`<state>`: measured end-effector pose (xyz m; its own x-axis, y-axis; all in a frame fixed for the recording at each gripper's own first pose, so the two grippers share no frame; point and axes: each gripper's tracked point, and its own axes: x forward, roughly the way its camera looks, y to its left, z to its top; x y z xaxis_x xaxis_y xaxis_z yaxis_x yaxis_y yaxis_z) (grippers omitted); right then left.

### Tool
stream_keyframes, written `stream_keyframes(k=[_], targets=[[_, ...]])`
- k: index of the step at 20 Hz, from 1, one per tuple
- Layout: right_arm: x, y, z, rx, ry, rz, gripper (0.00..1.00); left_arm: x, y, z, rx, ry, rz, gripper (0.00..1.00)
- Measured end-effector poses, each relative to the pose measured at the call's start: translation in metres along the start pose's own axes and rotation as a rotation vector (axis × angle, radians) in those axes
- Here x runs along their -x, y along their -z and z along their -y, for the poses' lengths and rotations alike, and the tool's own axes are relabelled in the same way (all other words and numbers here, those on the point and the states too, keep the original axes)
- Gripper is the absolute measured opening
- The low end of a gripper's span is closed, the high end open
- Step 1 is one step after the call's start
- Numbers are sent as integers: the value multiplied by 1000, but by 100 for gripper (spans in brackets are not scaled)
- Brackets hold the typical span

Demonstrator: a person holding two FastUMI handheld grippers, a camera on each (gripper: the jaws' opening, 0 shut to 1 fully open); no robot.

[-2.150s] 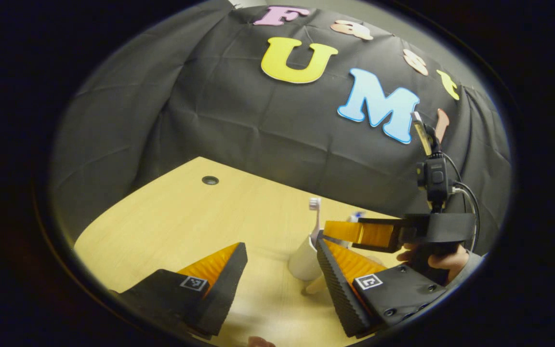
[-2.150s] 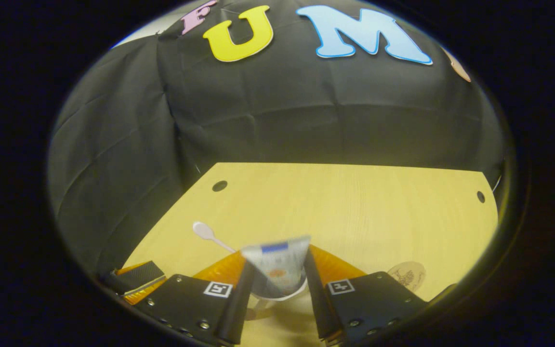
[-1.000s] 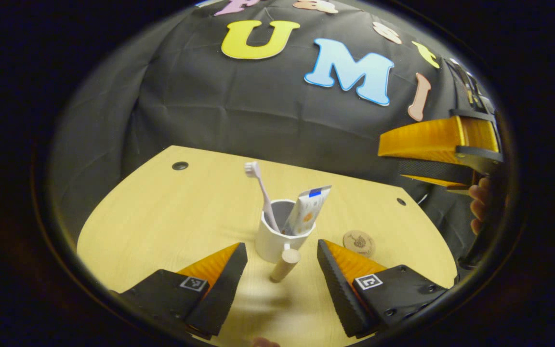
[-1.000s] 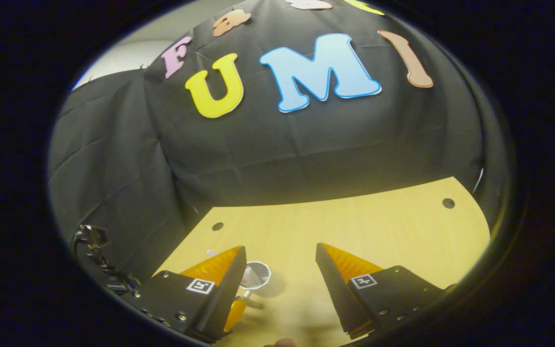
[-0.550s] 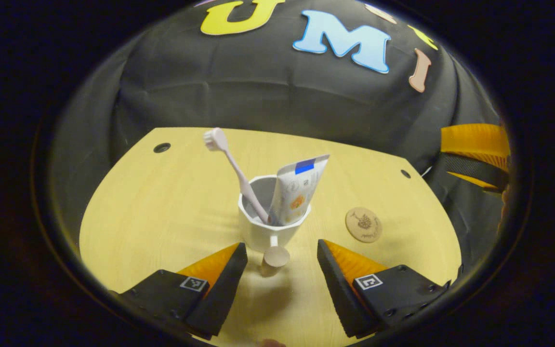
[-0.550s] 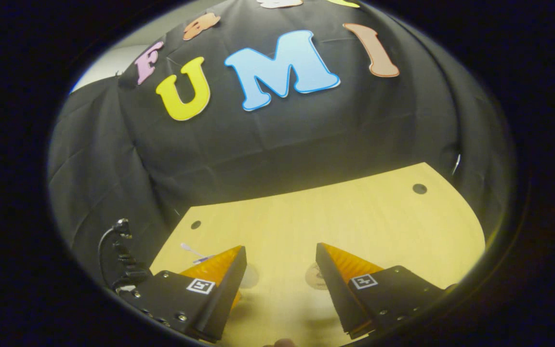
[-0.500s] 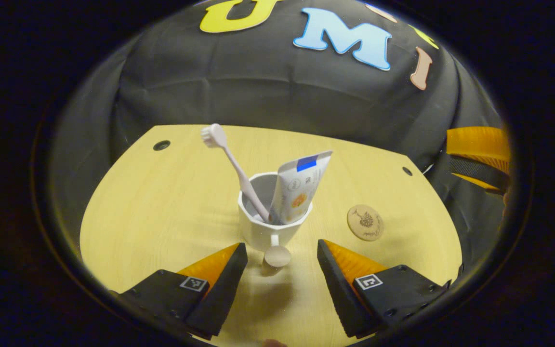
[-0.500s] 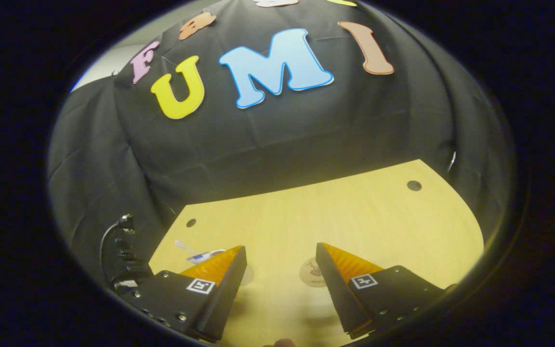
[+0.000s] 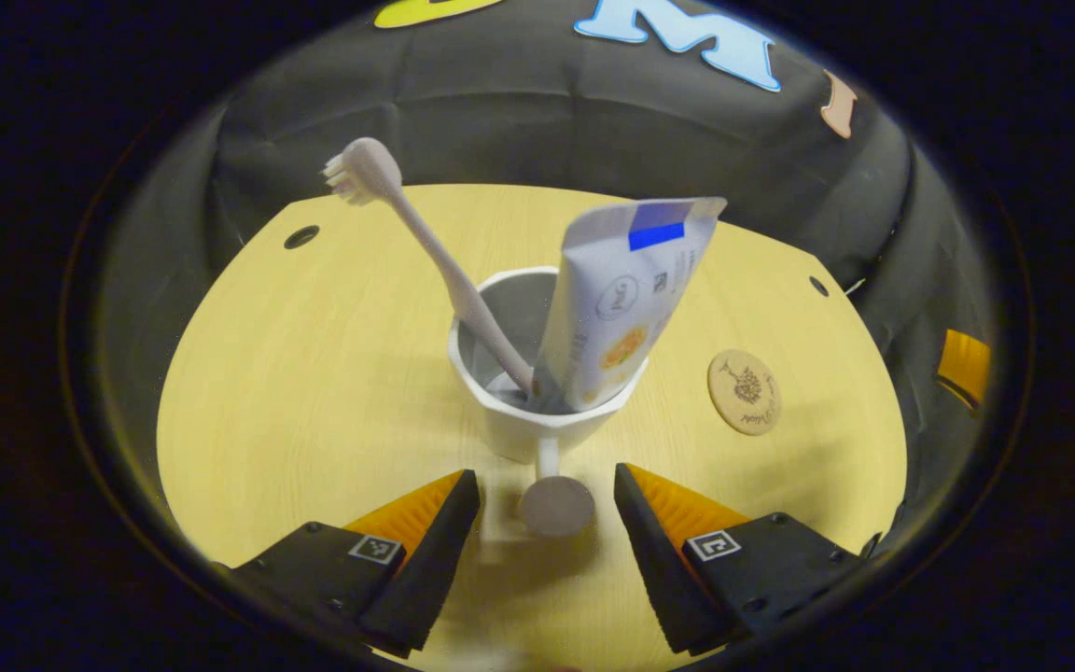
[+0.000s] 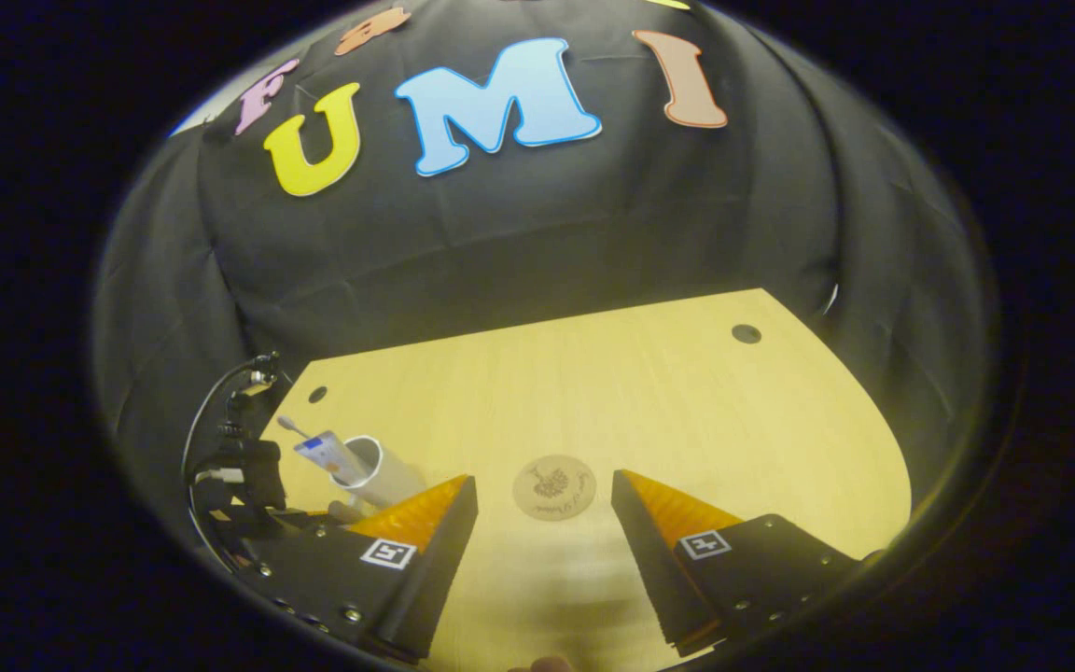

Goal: Put the toothbrush and toothpaste on the desktop into the cup, then pick up the cup and place it on the coaster on the desktop.

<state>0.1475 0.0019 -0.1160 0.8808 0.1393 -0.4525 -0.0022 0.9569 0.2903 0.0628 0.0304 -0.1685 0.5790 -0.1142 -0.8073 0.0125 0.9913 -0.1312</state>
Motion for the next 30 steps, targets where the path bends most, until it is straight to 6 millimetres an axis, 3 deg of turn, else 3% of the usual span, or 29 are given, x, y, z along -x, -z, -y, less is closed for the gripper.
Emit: stream_keyframes(k=[6, 8, 10, 12, 14, 17, 18, 19, 24, 25, 26, 30], targets=[[1, 18, 14, -38, 21, -47, 87, -8, -8, -6, -23, -20, -38, 95], [1, 21, 18, -44, 27, -56, 87, -11, -9, -8, -26, -29, -51, 89], [0, 22, 21, -50, 27, -65, 87, -15, -7, -7, -25, -34, -67, 96], [0, 23, 22, -53, 27, -71, 87, -16, -4, -7, -20, -35, -81, 69], [0, 24, 25, -50, 26, -76, 87, -20, -5, -8, -21, -39, -80, 68], [-3, 28, 25, -53, 21, -91, 86, -21, -3, -9, -22, -45, -91, 54], [-3, 30, 26, -54, 18, -97, 86, -22, -3, -12, -10, -56, -88, 53], [-3, 32, 26, -56, 16, -102, 86, -18, -4, -10, -7, -52, -87, 41], [-3, 32, 26, -54, 4, -106, 87, -23, -5, -13, -21, -79, -73, 35], [-2, 33, 27, -53, 4, -107, 87, -24, -5, -14, -29, -84, -70, 41], [-3, 33, 28, -51, 6, -107, 87, -25, -7, -14, -23, -85, -63, 35], [-3, 31, 35, -52, 9, -107, 87, -24, -11, -7, -10, -80, -43, 35]])
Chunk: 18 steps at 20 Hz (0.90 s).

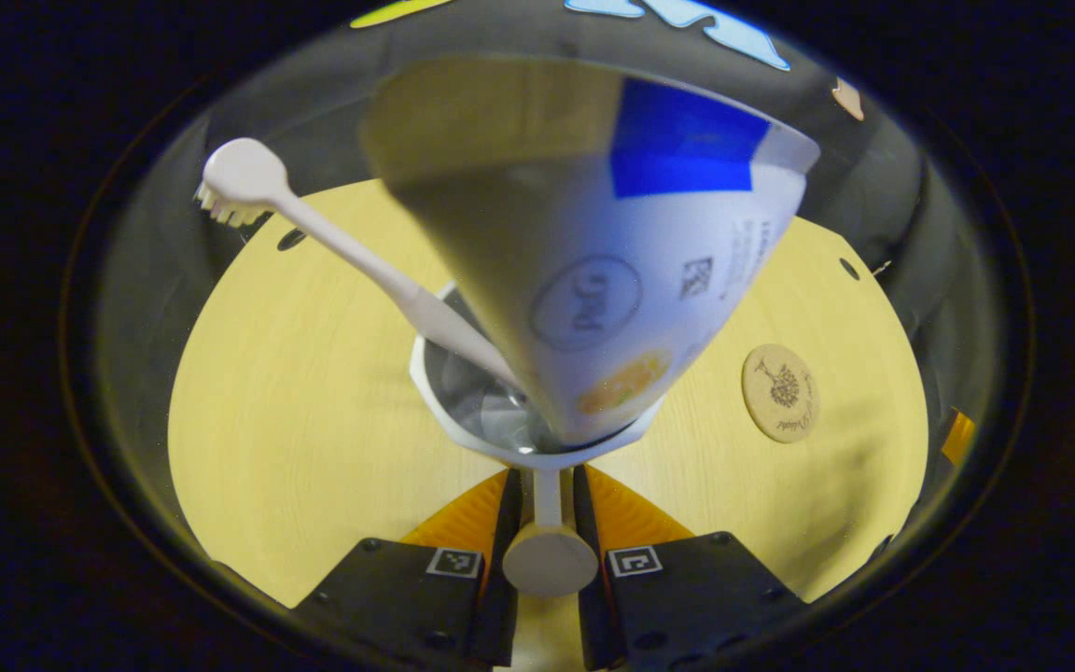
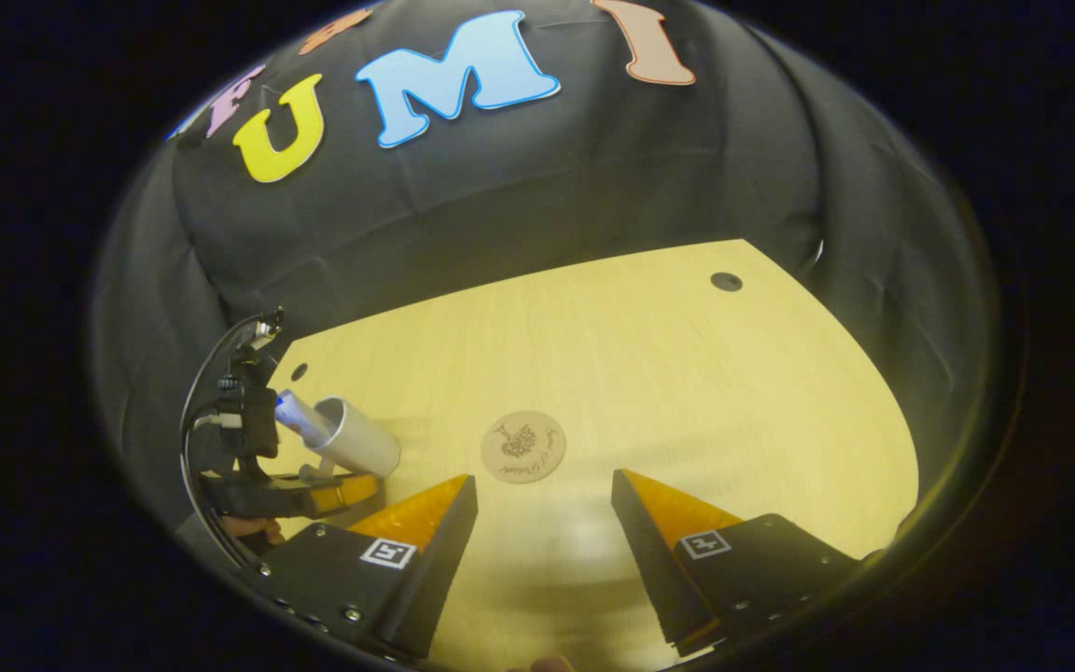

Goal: Put the toothbrush and toothpaste on the desktop into the cup, then pick up the cup and place it on the coaster on the desktop.

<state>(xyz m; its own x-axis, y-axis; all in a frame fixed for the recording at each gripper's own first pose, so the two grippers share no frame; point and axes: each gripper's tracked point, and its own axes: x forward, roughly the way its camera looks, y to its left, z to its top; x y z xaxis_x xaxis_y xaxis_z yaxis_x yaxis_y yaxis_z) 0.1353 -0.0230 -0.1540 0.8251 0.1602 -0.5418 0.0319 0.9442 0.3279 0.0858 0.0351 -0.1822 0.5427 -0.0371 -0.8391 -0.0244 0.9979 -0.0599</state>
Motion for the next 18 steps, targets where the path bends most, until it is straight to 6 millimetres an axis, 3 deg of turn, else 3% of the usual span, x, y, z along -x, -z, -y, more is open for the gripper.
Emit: stream_keyframes(k=[6, 11, 18], targets=[[2, -4, 11, -5, 1, 8, 87, 6, -9, 30, -64, 7, 28, 35], [7, -8, 24, -12, 1, 21, 87, 4, -8, 79, -106, 54, 26, 35], [22, -9, 63, -37, 39, 40, 86, -5, -5, 148, -177, 110, 16, 35]])
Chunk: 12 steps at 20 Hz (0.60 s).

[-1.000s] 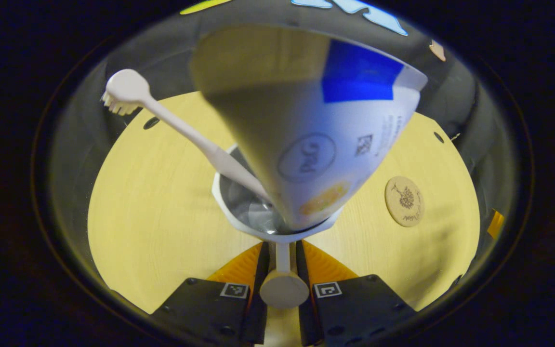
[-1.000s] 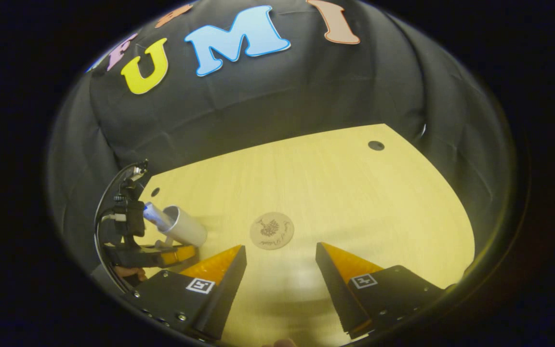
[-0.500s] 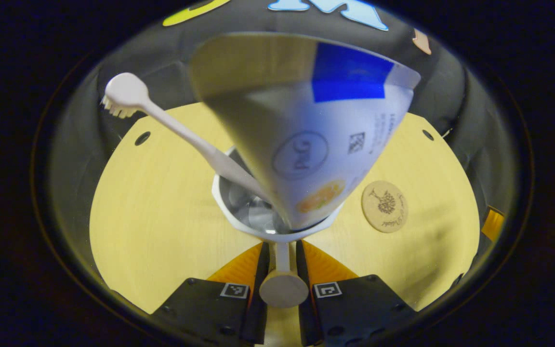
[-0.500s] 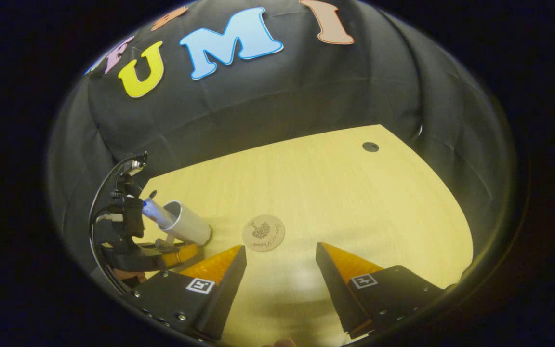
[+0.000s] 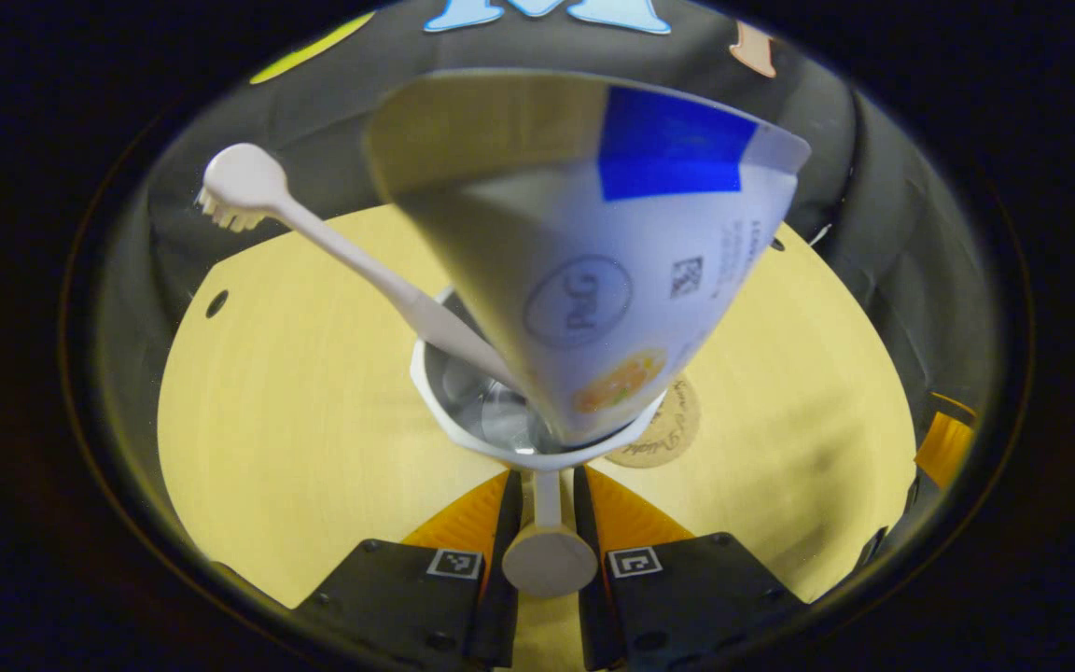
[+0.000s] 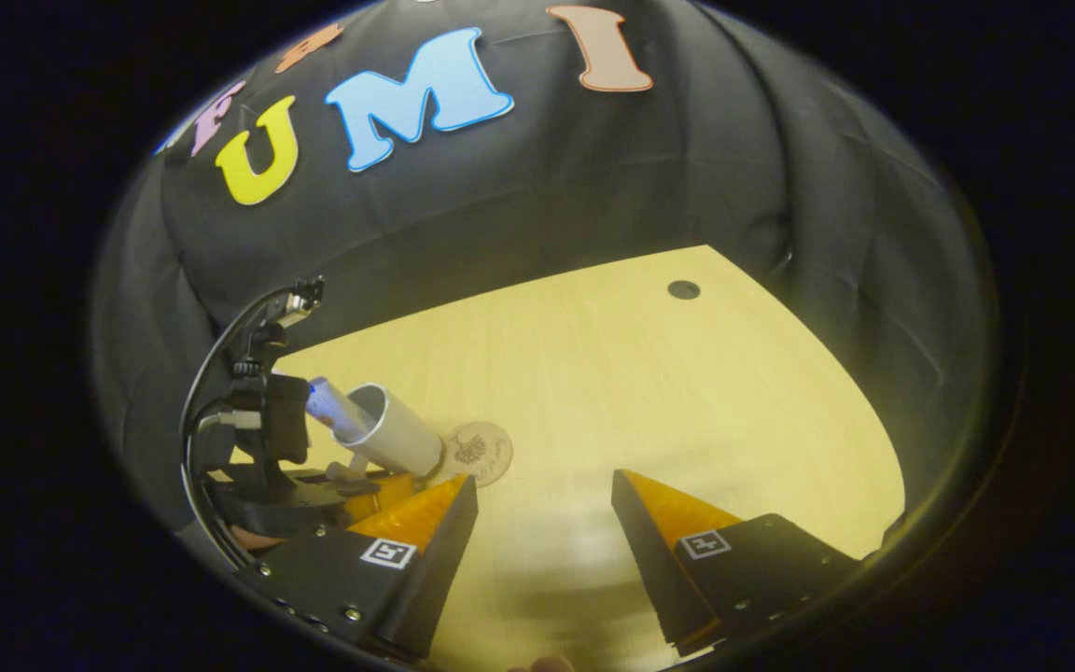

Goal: Put the toothbrush and toothpaste on the desktop into the cup, then pick up the cup and place it on the coaster on the desktop.

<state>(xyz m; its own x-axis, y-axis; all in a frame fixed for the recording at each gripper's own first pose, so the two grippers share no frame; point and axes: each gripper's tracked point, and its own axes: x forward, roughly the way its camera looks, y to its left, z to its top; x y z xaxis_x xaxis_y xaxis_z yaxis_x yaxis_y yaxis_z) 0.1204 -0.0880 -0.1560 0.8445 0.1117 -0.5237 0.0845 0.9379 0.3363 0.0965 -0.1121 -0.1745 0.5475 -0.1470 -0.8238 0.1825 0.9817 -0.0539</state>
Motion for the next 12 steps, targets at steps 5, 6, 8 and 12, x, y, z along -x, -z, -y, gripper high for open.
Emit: stream_keyframes(k=[5, 6, 8, 12], targets=[[5, 1, 28, -43, 27, -3, 87, -21, -10, 47, -41, 20, -13, 34], [7, 1, 34, -47, 33, -3, 87, -25, -10, 50, -43, 23, -18, 35], [7, 0, 42, -56, 40, -3, 87, -30, -11, 58, -47, 26, -28, 34], [6, -2, 53, -78, 47, -5, 87, -37, -11, 62, -76, 8, -39, 35]])
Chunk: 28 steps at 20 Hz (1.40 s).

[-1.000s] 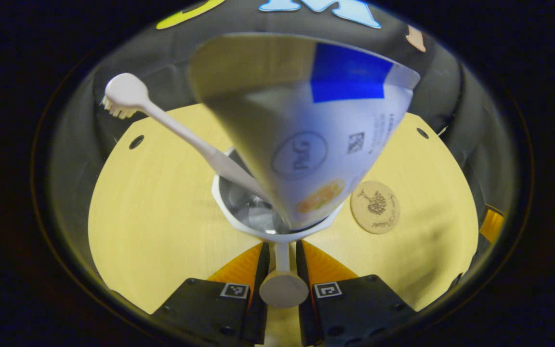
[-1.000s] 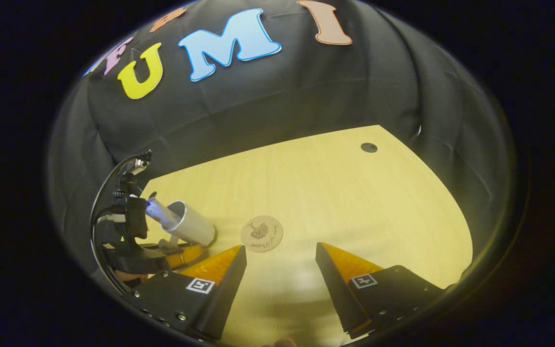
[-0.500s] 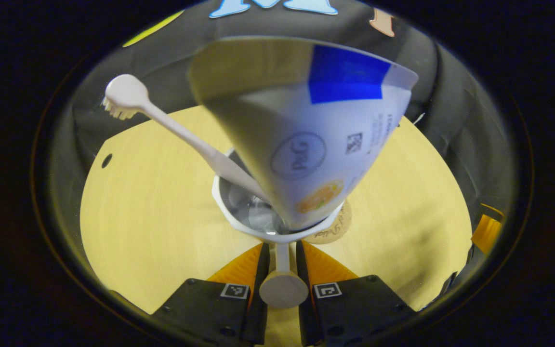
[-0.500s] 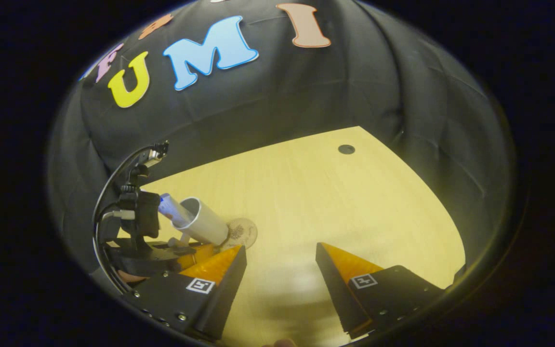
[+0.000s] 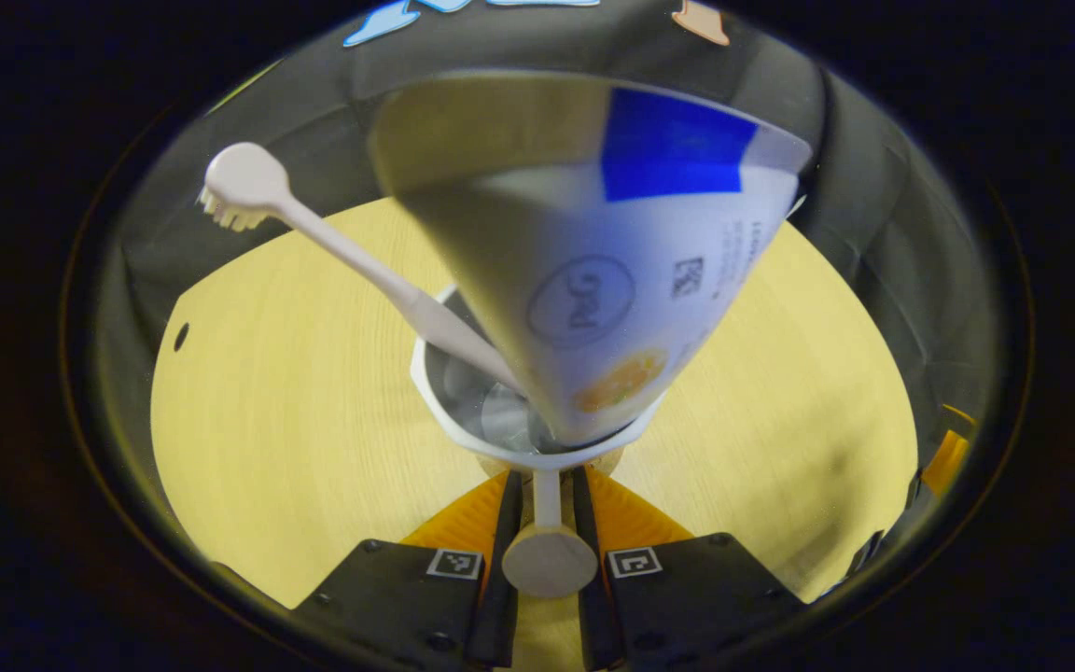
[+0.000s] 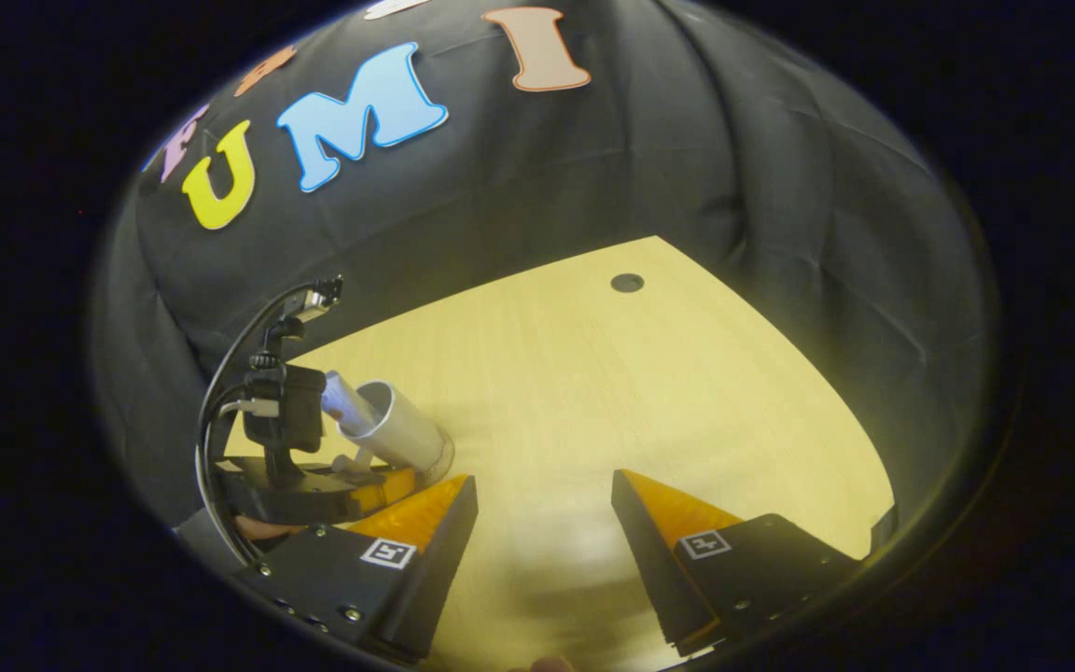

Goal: Put the toothbrush and toothpaste on the desktop into the cup, then pick up the cup and place it on the coaster on the desktop.

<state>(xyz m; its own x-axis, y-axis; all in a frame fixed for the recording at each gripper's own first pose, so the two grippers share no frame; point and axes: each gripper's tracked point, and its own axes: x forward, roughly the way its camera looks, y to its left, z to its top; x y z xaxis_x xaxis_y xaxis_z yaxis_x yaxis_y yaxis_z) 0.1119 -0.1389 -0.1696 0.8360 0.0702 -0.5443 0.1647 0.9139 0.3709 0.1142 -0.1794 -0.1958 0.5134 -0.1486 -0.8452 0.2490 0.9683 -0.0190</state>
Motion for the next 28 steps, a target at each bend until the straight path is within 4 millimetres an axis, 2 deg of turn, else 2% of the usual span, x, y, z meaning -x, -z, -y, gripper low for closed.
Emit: stream_keyframes(k=[3, 4, 5, 6, 7, 12, 13, 16, 17, 22, 25, 28], targets=[[-1, -1, 3, -7, -7, -8, 87, 3, 0, 0, 4, -13, -16, 34], [2, 8, 4, -8, -6, -11, 87, 3, 0, 0, 8, -17, -19, 34], [2, 7, 5, -11, -6, -11, 87, 3, 1, -1, 7, -21, -23, 29], [2, 6, 5, -14, -7, -10, 87, 3, 0, -1, 5, -25, -26, 34], [-3, -3, 6, -17, -7, -9, 87, 3, 0, -1, 6, -25, -27, 35], [-1, 0, 3, -11, -6, -11, 87, 9, -5, 0, 5, -18, -8, 39], [-1, 0, 1, -8, -8, -11, 87, 12, -7, 2, 11, -10, 5, 47], [1, 2, -6, 2, -13, -12, 87, 20, -8, 8, 24, 29, 23, 85], [2, 4, -9, 7, -16, -12, 87, 25, -8, 9, 28, 37, 31, 88], [4, 1, -29, 56, -14, 14, 87, 64, -19, 6, 42, 60, 114, 88], [11, -13, -46, 76, -17, 73, 87, 93, -23, -2, 56, 70, 191, 88], [23, -30, -62, 111, -25, 150, 87, 133, -29, -12, 68, 63, 289, 88]])
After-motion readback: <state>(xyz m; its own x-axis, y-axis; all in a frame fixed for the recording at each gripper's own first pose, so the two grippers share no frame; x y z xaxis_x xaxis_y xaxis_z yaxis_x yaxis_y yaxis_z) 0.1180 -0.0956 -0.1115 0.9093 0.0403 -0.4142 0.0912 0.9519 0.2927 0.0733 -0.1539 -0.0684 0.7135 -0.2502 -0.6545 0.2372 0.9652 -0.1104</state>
